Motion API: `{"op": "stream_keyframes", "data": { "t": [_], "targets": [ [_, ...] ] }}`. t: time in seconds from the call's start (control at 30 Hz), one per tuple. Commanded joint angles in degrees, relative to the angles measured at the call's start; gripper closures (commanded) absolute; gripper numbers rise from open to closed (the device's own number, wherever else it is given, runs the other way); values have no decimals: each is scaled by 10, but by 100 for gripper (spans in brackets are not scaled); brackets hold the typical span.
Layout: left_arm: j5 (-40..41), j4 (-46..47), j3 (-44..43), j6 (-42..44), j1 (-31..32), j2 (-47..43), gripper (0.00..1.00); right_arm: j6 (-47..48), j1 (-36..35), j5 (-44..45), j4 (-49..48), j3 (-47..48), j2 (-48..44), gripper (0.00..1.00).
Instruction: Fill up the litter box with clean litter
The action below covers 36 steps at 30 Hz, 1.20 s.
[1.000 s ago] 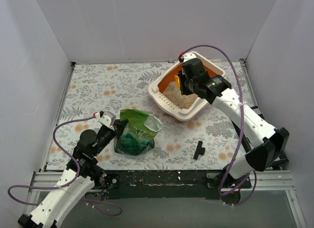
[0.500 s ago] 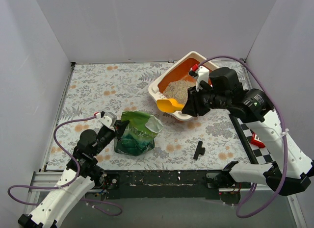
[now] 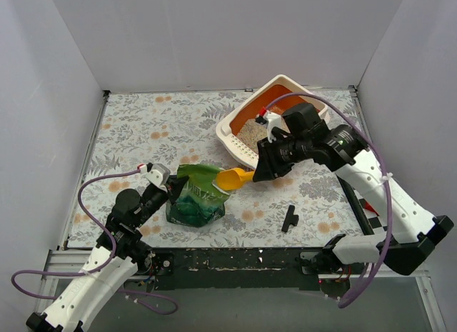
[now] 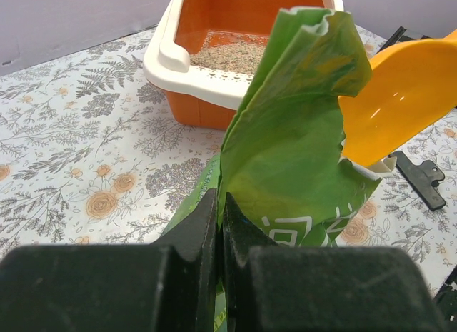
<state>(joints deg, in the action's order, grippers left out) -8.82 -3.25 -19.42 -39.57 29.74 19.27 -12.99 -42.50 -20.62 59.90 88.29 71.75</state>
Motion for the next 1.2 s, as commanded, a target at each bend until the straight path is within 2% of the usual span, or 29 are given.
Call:
{"op": "stream_keyframes", "data": {
  "t": [0.0, 0.4, 0.6, 0.67, 0.97, 1.17],
  "targets": [
    [-27, 17, -7, 8, -2, -8, 100, 4, -5, -66, -43, 8, 43, 99],
    [-59, 29, 1, 11, -2, -10, 100, 4, -11, -102, 39, 99, 204, 99],
    [-57, 29, -1, 11, -2, -14, 100, -12, -53, -35, 116, 167, 283, 99],
    [-57, 29, -4, 12, -2, -18, 100, -20, -71, 5, 151, 219, 320, 99],
    [-58, 26, -25, 37, -2, -63, 100, -77, -80, 63, 152, 228, 336, 99],
    [-87, 5, -66, 78, -2, -35, 100, -82, -82, 74, 152, 178, 320, 99]
  ]
}}
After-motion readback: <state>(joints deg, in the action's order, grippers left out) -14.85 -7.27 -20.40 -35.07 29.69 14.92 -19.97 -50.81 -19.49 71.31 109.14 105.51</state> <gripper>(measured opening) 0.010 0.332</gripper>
